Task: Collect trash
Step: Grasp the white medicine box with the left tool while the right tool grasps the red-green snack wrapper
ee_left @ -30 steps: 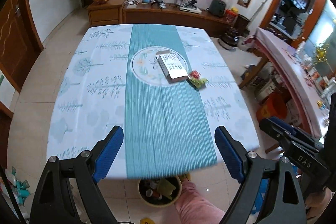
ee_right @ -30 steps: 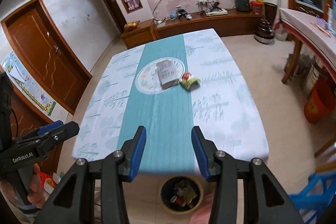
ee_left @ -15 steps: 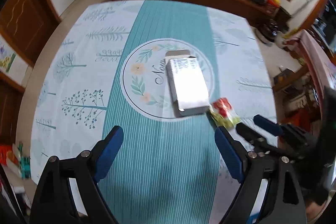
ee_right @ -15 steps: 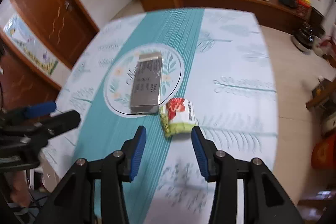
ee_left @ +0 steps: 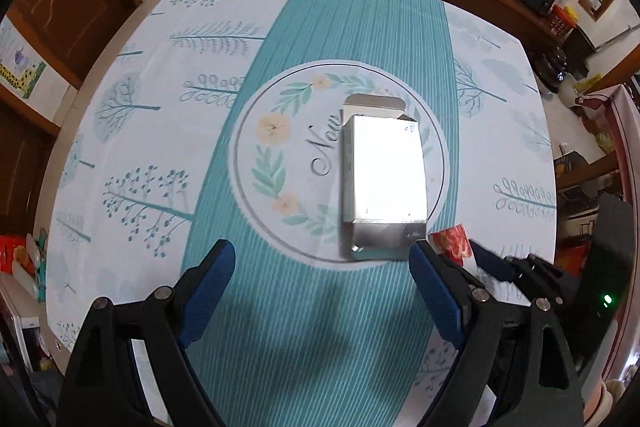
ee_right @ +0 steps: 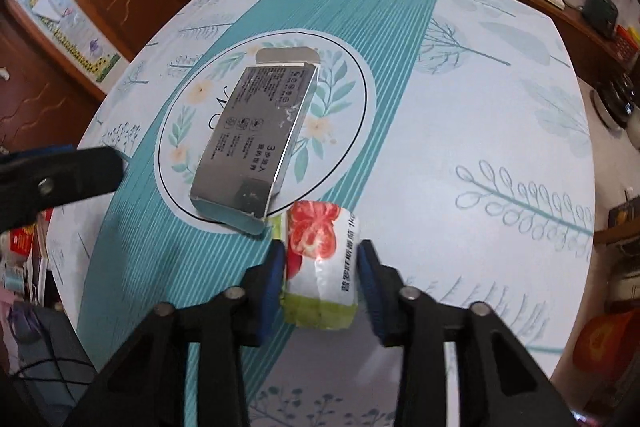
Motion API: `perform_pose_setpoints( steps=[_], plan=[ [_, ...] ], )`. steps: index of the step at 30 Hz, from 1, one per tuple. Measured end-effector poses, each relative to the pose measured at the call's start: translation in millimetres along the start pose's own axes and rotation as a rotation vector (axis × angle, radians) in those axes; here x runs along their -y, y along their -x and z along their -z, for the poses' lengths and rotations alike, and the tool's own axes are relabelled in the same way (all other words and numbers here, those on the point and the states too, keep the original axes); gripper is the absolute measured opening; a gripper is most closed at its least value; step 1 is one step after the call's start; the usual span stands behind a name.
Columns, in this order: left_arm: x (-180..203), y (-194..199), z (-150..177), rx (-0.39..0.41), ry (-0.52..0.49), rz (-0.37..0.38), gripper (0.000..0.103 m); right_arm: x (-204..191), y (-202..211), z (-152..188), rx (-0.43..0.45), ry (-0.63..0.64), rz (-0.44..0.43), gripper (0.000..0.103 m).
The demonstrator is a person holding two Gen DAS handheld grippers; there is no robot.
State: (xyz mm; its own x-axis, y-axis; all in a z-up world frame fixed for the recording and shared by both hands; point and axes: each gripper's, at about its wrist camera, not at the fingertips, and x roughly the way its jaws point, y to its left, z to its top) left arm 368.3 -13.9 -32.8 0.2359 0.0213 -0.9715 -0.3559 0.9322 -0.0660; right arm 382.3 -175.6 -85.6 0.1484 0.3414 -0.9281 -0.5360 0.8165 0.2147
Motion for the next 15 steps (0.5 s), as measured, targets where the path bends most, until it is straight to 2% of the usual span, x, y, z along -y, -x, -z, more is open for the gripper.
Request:
perform_pose_setpoints(
  steps=[4, 8, 15],
  plan=[
    [14.6, -15.8, -11.9, -0.026, -0.023, 0.011, 0.087, 19.3, 1.4, -5.3, 0.013, -0.055, -0.027, 0.021],
    [31.9, -38.7, -25.7, -0.065, -0.041, 0.020, 0.087, 48.1, 9.2, -11.4, 0.050, -0.136, -0.011, 0.020],
    [57.3, -76.9, -49.3, -0.100, -0.069, -0.012, 0.086, 78.0, 12.6, -11.1, 0.061, -0.191, -0.014, 0.020]
  ],
)
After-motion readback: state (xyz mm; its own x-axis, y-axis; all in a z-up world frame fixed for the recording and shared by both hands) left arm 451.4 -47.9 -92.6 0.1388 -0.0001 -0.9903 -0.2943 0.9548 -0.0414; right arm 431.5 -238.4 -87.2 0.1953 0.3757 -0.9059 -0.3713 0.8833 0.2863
